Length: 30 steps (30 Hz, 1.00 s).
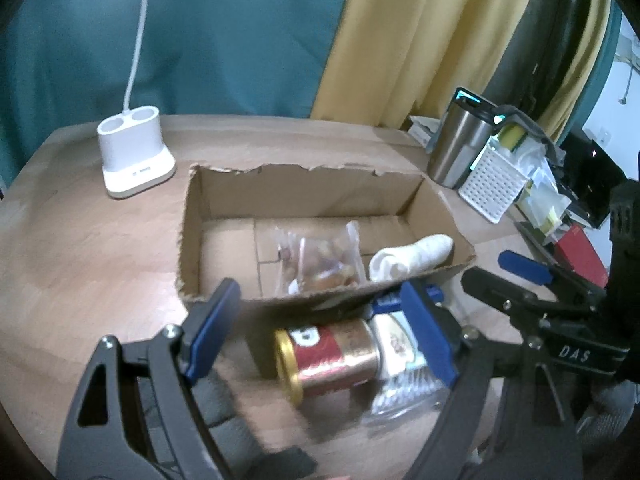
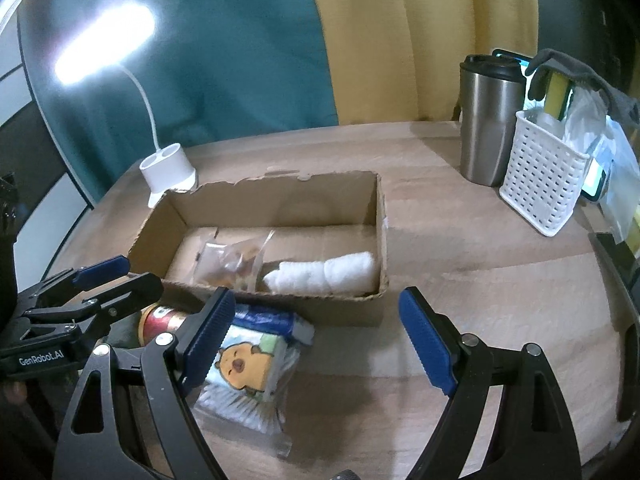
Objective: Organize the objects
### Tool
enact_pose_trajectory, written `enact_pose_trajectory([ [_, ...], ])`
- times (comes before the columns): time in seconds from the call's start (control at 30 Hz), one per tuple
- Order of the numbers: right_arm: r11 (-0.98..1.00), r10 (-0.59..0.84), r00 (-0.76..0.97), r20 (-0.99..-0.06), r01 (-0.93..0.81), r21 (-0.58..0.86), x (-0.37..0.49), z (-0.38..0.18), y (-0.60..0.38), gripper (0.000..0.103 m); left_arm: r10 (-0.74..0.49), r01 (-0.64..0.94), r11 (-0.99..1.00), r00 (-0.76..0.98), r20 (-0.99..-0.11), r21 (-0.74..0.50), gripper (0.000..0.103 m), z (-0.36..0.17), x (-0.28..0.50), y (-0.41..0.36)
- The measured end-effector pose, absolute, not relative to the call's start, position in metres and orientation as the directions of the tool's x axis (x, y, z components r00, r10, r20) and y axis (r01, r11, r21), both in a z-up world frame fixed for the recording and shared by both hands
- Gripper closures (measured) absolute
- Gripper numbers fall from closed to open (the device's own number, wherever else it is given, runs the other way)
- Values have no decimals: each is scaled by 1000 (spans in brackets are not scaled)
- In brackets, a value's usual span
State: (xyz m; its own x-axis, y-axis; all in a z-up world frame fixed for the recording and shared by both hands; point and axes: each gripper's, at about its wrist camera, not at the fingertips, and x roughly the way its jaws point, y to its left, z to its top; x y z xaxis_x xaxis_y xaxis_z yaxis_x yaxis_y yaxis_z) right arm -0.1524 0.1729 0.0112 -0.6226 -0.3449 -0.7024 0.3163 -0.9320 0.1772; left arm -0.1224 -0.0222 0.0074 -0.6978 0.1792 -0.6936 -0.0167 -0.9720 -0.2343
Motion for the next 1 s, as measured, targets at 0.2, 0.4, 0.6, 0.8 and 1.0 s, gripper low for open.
enact_pose_trajectory([
  [0.2,-929,-350,-618,-704,326,176,-143,10,167,17,177,-12,-972,-697,-695,-236,18,7,-110,-29],
  [0.4,-925,-356,-607,-710,337,176,-136,6,161,17,171,9,-969,-701,-692,-248,9,4,-96,-38],
  [0.6,-919,-365,-590,-721,353,176,-129,0,149,17,161,42,-965,-686,-709,-259,9,-4,-83,-52],
  [0.8,-918,-362,-570,-737,357,174,-126,-10,138,17,126,65,-971,-677,-726,-229,9,-14,-73,-66],
  [1.0,-915,-355,-556,-752,370,160,-125,-15,128,17,100,102,-970,-663,-742,-221,9,-29,-68,-82],
])
